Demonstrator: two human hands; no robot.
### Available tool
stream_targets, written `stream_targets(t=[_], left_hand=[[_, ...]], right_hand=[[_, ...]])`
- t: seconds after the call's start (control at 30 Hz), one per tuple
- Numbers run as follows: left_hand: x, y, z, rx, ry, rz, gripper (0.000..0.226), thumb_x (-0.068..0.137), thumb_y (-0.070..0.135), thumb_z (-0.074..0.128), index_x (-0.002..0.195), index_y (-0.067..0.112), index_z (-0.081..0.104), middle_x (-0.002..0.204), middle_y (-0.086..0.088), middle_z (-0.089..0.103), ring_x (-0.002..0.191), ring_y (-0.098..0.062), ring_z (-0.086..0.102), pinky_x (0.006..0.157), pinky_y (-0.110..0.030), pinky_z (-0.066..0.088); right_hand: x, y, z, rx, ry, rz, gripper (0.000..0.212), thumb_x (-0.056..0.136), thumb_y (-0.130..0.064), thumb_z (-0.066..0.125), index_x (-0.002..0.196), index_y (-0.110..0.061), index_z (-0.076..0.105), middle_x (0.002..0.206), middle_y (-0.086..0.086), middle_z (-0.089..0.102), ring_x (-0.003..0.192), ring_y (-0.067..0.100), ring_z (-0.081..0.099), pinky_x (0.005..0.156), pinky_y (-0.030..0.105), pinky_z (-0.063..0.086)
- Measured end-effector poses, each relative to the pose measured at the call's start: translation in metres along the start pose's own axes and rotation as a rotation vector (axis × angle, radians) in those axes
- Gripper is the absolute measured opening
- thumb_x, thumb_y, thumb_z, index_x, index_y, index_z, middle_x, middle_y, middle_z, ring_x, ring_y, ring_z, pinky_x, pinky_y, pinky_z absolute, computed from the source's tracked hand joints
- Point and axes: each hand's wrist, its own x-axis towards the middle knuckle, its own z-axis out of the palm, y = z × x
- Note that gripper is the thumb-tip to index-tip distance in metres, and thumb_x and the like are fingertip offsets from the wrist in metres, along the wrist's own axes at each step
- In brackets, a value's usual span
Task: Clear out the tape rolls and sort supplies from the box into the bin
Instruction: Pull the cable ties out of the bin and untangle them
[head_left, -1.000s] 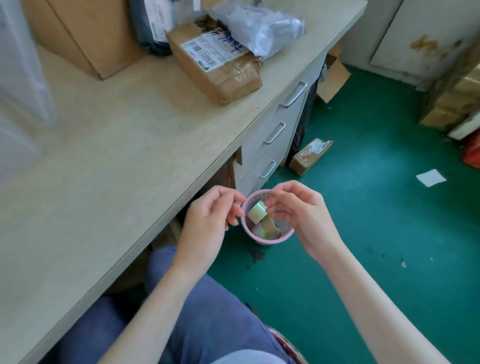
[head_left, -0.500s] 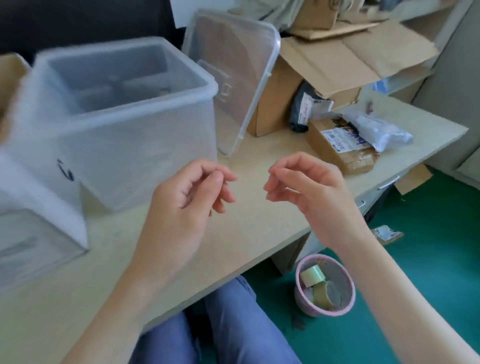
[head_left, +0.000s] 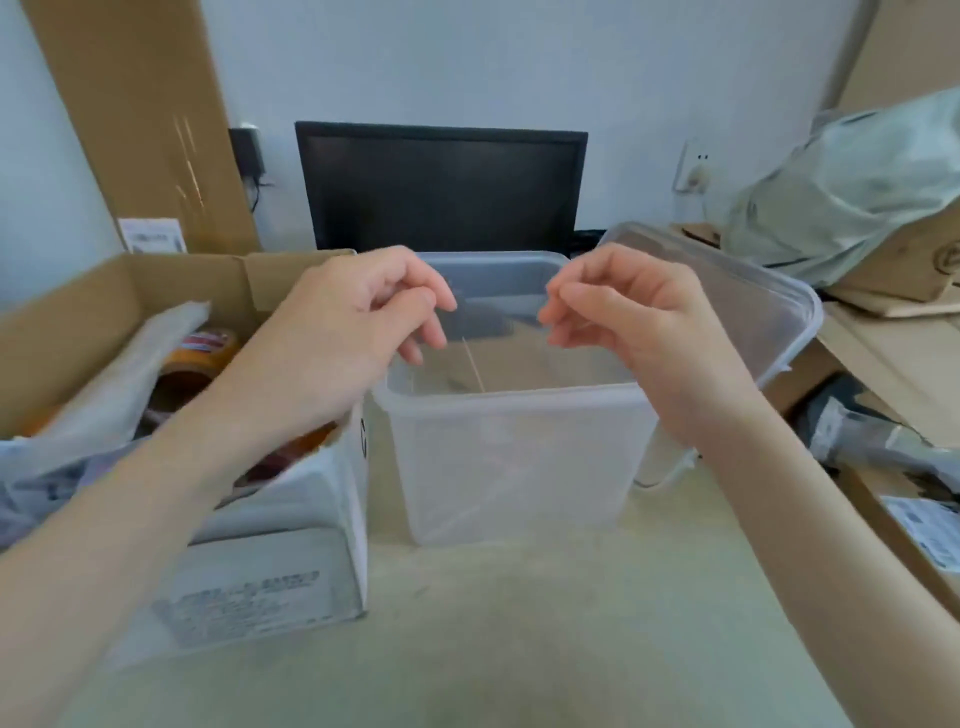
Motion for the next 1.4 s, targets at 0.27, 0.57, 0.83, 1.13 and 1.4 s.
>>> stream_targets(t=[0.27, 0.57, 0.83, 1.13, 1.4], left_hand=[[0.076, -0.043, -0.005, 0.203, -0.129, -0.048, 0.021, 0.099, 0.019, 0.044, 0.088, 0.031, 0.059, 0.077, 0.013, 0.064, 0.072, -0.003, 0.063, 0.063, -0.015, 0.047], [0.167, -0.092, 0.036, 0.289, 0.02, -0.078, 0.011, 0.097, 0.019, 0.047, 0.1, 0.023, 0.057, 0.092, 0.006, 0.06, 0.085, -0.008, 0.056, 0.066, -0.018, 0.042], [0.171, -0.136, 0.052, 0.189, -0.064, -0.019, 0.016, 0.1, 0.018, 0.042, 0.102, 0.025, 0.056, 0.109, 0.006, 0.06, 0.101, -0.01, 0.056, 0.074, -0.011, 0.04], [0.174, -0.147, 0.053, 0.125, -0.023, -0.073, 0.024, 0.101, 0.012, 0.036, 0.102, 0.025, 0.057, 0.105, 0.007, 0.06, 0.1, -0.009, 0.057, 0.074, -0.009, 0.04], [0.174, -0.148, 0.054, 0.159, -0.036, -0.103, 0.026, 0.101, 0.012, 0.036, 0.096, 0.028, 0.056, 0.105, 0.006, 0.061, 0.098, -0.009, 0.057, 0.069, -0.009, 0.04]], right_hand=[[0.101, 0.025, -0.006, -0.454, -0.217, 0.146, 0.007, 0.089, -0.008, 0.06, 0.088, -0.01, 0.067, 0.075, -0.003, 0.07, 0.069, 0.009, 0.065, 0.082, 0.036, 0.055], [0.18, 0.088, 0.013, -1.227, -0.676, 0.185, 0.023, 0.087, -0.028, 0.061, 0.109, -0.021, 0.063, 0.109, -0.002, 0.064, 0.101, 0.02, 0.056, 0.089, 0.035, 0.048], [0.197, 0.172, 0.036, -1.333, -1.189, 0.375, 0.056, 0.088, -0.026, 0.066, 0.139, -0.02, 0.044, 0.136, 0.004, 0.049, 0.123, 0.024, 0.047, 0.092, 0.028, 0.037], [0.171, 0.241, 0.039, -1.447, -1.273, 0.263, 0.063, 0.081, -0.008, 0.069, 0.139, -0.007, 0.043, 0.134, 0.017, 0.051, 0.118, 0.037, 0.055, 0.096, 0.044, 0.048], [0.156, 0.231, 0.038, -1.666, -1.28, 0.101, 0.038, 0.093, -0.012, 0.058, 0.129, -0.004, 0.051, 0.133, 0.018, 0.052, 0.12, 0.037, 0.053, 0.095, 0.042, 0.045]])
